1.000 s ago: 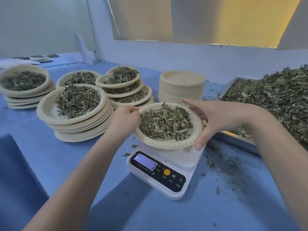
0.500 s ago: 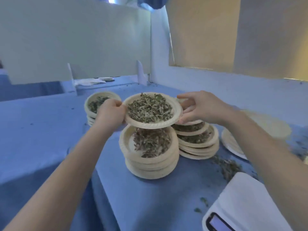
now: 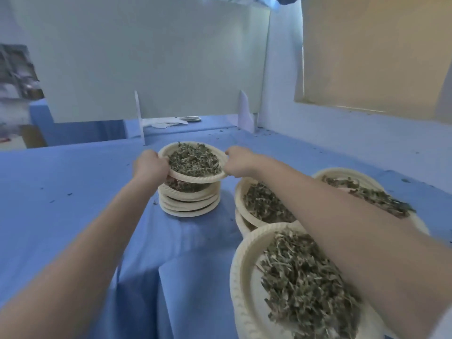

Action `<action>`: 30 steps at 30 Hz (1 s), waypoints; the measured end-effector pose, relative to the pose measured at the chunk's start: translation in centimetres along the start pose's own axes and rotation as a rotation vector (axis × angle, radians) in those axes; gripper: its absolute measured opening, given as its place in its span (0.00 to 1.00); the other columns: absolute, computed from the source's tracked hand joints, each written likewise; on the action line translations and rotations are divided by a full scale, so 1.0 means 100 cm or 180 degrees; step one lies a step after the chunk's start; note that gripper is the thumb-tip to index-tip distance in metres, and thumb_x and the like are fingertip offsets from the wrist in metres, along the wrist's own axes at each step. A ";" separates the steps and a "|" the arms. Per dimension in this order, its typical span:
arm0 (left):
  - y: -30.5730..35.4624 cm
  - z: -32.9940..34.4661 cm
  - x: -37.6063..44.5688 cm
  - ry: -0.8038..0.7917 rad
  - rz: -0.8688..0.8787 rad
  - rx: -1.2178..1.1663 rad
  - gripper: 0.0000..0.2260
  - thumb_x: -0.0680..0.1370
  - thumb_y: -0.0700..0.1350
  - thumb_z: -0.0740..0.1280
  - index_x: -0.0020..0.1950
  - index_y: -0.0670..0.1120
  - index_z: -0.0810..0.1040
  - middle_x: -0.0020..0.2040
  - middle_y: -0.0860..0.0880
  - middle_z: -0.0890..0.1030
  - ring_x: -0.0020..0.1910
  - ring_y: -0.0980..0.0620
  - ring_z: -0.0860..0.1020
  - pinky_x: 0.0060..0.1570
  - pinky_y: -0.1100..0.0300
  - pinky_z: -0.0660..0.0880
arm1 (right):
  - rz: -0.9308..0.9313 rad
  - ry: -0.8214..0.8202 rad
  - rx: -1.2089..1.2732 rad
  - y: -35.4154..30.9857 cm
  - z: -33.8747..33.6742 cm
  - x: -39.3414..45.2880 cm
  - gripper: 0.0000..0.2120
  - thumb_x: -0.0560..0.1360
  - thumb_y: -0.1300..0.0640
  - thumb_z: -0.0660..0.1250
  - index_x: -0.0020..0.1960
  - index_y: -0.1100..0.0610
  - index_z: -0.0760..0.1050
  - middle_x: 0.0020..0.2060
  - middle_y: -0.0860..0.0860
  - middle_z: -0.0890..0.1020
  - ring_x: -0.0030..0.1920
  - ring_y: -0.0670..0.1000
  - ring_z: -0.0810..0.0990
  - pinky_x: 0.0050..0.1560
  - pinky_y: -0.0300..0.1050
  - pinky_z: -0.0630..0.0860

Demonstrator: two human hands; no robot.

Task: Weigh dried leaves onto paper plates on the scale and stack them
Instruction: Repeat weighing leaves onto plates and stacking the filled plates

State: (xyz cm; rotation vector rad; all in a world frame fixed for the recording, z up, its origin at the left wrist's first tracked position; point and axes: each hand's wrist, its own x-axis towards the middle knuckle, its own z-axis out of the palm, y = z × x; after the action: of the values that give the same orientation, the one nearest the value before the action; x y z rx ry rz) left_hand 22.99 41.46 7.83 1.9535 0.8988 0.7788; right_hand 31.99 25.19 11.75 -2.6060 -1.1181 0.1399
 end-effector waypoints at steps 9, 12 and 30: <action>-0.038 0.017 0.059 -0.0164 -0.0228 0.0949 0.10 0.81 0.43 0.59 0.52 0.38 0.77 0.46 0.37 0.79 0.44 0.45 0.74 0.40 0.56 0.68 | -0.0067 -0.0365 -0.0901 -0.013 0.032 0.066 0.16 0.79 0.66 0.53 0.33 0.57 0.59 0.31 0.52 0.63 0.29 0.47 0.60 0.22 0.36 0.57; -0.038 0.023 0.066 -0.0308 -0.0176 0.1237 0.11 0.81 0.43 0.59 0.51 0.38 0.77 0.43 0.39 0.79 0.45 0.45 0.76 0.34 0.57 0.67 | 0.0030 -0.0396 -0.1006 -0.012 0.038 0.076 0.16 0.78 0.66 0.53 0.32 0.57 0.59 0.30 0.52 0.63 0.29 0.48 0.60 0.24 0.37 0.57; 0.030 0.008 -0.008 -0.0050 0.0291 0.0975 0.17 0.82 0.46 0.57 0.70 0.43 0.66 0.70 0.36 0.58 0.67 0.39 0.65 0.61 0.48 0.67 | 0.0135 -0.0121 -0.0419 -0.005 -0.002 0.001 0.13 0.80 0.64 0.53 0.36 0.60 0.61 0.33 0.51 0.64 0.31 0.48 0.62 0.28 0.39 0.58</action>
State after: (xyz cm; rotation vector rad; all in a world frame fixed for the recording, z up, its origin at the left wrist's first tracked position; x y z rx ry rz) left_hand 24.07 39.29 9.97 2.2782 0.9703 0.7084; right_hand 31.77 25.59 12.06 -2.7550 -1.1208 0.1296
